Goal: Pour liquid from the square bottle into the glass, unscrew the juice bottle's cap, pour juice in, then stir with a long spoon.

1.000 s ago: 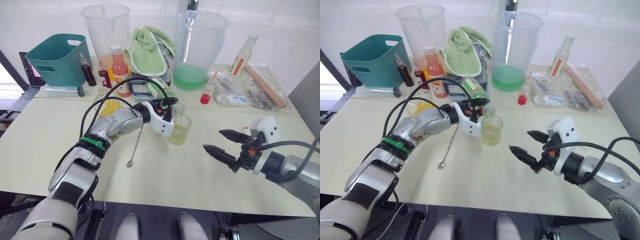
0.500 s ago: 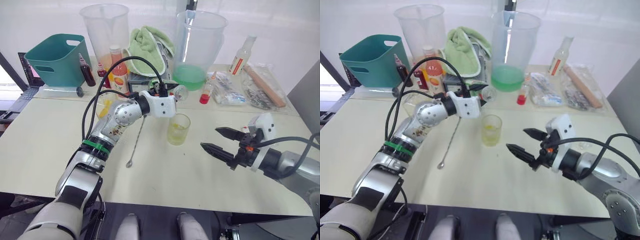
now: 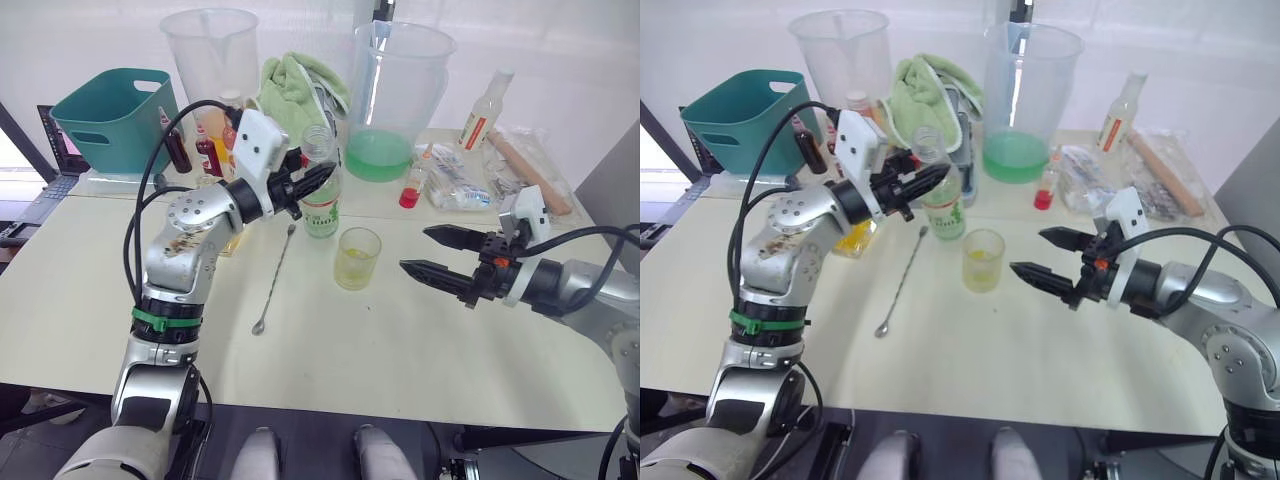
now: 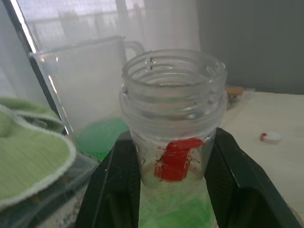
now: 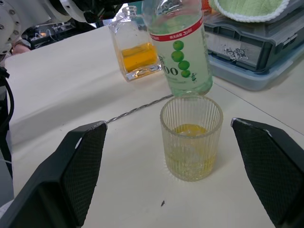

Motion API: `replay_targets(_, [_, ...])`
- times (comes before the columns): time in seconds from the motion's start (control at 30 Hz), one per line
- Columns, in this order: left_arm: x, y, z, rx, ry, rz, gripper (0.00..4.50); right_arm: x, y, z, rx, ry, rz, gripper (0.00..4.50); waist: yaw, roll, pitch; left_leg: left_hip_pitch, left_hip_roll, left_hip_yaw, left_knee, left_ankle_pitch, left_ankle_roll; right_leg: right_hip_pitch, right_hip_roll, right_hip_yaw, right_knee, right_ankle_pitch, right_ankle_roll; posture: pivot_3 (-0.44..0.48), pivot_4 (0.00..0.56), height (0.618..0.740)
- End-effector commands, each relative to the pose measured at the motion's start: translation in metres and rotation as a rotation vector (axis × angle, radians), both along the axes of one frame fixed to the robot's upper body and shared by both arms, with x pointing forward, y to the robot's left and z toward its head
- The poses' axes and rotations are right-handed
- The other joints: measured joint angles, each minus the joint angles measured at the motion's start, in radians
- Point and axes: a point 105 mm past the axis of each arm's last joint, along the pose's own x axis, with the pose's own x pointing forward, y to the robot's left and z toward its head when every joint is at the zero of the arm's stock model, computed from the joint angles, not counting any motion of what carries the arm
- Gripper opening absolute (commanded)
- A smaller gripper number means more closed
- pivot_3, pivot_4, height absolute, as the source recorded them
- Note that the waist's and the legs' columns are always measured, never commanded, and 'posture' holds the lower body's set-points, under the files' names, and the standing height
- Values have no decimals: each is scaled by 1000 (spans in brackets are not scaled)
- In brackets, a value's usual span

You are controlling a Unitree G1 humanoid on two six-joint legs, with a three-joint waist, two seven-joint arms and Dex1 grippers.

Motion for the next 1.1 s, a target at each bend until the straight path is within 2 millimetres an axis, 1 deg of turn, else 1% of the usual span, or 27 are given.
replay_targets(0.03, [-19, 23, 17, -1, -24, 12, 1456, -3, 2, 9, -24, -30, 60, 4443, -8, 0, 0, 1, 0, 0, 0, 0, 0, 0, 0, 0, 0, 0, 0, 0, 150, 727])
replay_targets(0.13, [-29, 45, 12, 14, 22, 54, 1456, -3, 3, 9, -38, -20, 101, 4443, -13, 0, 0, 1, 1, 0, 0, 0, 0, 0, 0, 0, 1, 0, 0, 0, 150, 727])
replay_targets(0.23, [-40, 62, 6, 36, 60, 88, 1456, -1, 5, 8, -44, -8, 135, 4443, -16, 0, 0, 1, 0, 0, 0, 0, 0, 0, 0, 0, 0, 0, 0, 0, 150, 727])
replay_targets(0.33, [-46, 76, 2, 50, 80, 133, 1456, 1, 7, 7, -51, 1, 156, 4443, -12, 0, 0, 0, 1, 0, 0, 0, 0, 0, 0, 0, 0, 0, 0, 0, 150, 727])
replay_targets(0.4, [-51, 99, -1, 43, 109, 196, 1456, 3, 11, 4, -53, 13, 188, 4443, -14, 0, 0, 1, 1, 0, 0, 0, 0, 0, 0, 0, 0, -1, 0, 0, 150, 727])
replay_targets(0.47, [-56, 112, -3, 36, 124, 223, 1456, 4, 14, 3, -56, 17, 207, 4443, -20, 0, 0, 1, 1, 1, 0, 0, 0, 0, 0, 0, 0, -1, 0, 0, 150, 727])
replay_targets(0.57, [-64, 143, -6, 75, 154, 311, 1456, 7, 16, 4, -55, 18, 230, 4443, -25, 0, 0, 1, 1, 0, 0, 0, 0, 0, 0, -1, 0, -1, 0, 0, 150, 727])
replay_targets(0.67, [-68, 175, 0, 92, 172, 384, 1456, 9, 18, 4, -60, 17, 247, 4443, -24, 0, 1, 1, 1, 1, -1, 0, 0, -1, 0, -1, 0, -1, 0, 0, 150, 727])
replay_targets(0.77, [-67, 201, 7, 108, 164, 455, 1456, 11, 19, 4, -62, 13, 254, 4443, -21, -1, 1, 1, 1, 0, -1, 0, 0, -1, 0, -2, 0, -3, 1, 0, 150, 727])
replay_targets(0.83, [-63, 216, 11, 77, 160, 489, 1456, 11, 19, 5, -61, 10, 256, 4443, -17, -1, 1, 1, 1, 1, -1, 0, 0, -1, 0, -2, -1, -4, 2, 0, 150, 727])
replay_targets(0.9, [-58, 224, 14, 49, 157, 505, 1456, 11, 20, 5, -61, 8, 257, 4443, -15, -1, 1, 1, 1, 1, -1, 0, 0, -1, 0, -2, -1, -4, 2, 0, 150, 727])
replay_targets(1.0, [-42, 237, 17, 8, 145, 565, 1456, 9, 20, 4, -61, 9, 253, 4443, -13, -1, 1, 0, 2, 0, -1, 0, 0, -1, 0, -3, -1, -3, 2, 0, 150, 727])
replay_targets(1.1, [-26, 240, 17, -5, 129, 601, 1456, 7, 19, 3, -59, 10, 248, 4443, -9, -1, 1, 0, 2, 0, 0, 0, 0, -2, 0, -3, -1, -3, 1, 0, 150, 727])
